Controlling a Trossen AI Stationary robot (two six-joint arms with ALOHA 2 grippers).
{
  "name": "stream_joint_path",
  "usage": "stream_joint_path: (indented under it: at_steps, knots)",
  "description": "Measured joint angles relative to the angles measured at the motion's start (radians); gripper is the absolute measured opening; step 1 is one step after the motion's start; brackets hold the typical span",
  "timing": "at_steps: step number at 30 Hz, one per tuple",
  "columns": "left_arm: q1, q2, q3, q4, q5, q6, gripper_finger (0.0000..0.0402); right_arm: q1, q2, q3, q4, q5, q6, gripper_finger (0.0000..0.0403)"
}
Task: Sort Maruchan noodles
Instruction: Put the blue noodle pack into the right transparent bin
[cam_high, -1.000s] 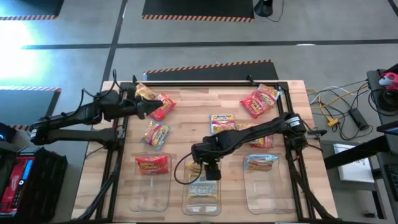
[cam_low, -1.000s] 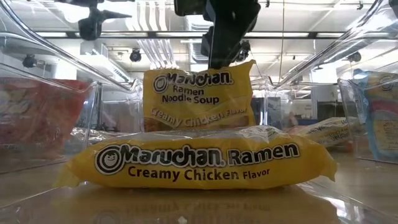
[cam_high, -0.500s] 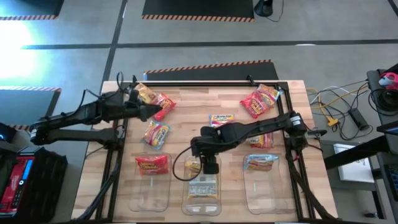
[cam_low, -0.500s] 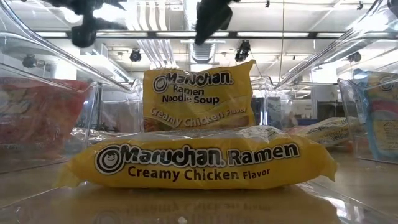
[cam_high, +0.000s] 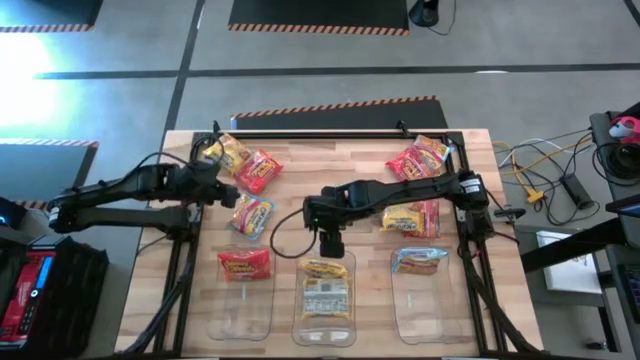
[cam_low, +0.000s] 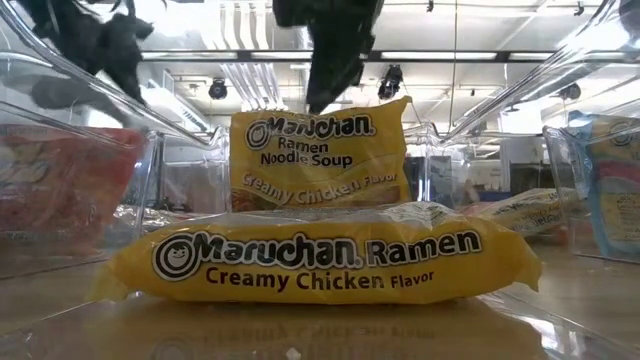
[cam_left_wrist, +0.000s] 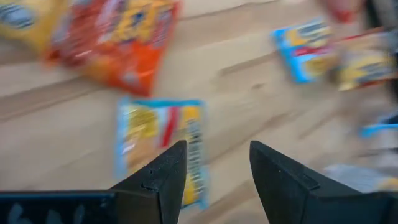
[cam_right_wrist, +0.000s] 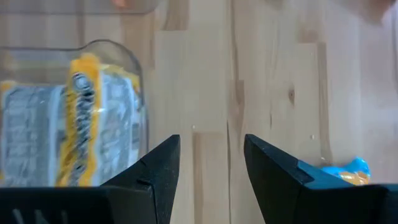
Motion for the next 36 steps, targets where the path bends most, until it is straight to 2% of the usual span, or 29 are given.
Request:
stream_joint_path:
  at_steps: [3,7,15,21,27,31,36]
  knots:
    - [0.000,0.005,-0.020,-0.049,-0.005,-0.025,0.0158,-0.032,0.000,-0.054,0.120,-0.064,0.016,0.0167]
    - [-0.003,0.011,-0.079,-0.025,-0.002,-0.033,0.0158,-0.081,0.002,-0.125,0.317,-0.142,0.105,0.0165]
    - [-0.003,0.031,-0.208,0.116,-0.004,-0.038,0.0158,-0.173,0.002,-0.204,0.529,-0.147,0.426,0.0164]
    - [-0.003,0.061,-0.278,0.155,-0.009,-0.072,0.0158,-0.203,0.003,-0.286,0.674,-0.121,0.566,0.0164]
    - [-0.003,0.097,-0.324,0.205,0.004,-0.101,0.0158,-0.205,0.003,-0.317,0.689,-0.121,0.600,0.0164]
    - [-0.004,0.133,-0.349,0.303,0.051,-0.112,0.0158,-0.209,0.003,-0.327,0.691,-0.120,0.599,0.0164]
    - [-0.007,0.191,-0.356,0.402,0.052,-0.165,0.0158,-0.224,0.004,-0.364,0.688,-0.119,0.594,0.0164]
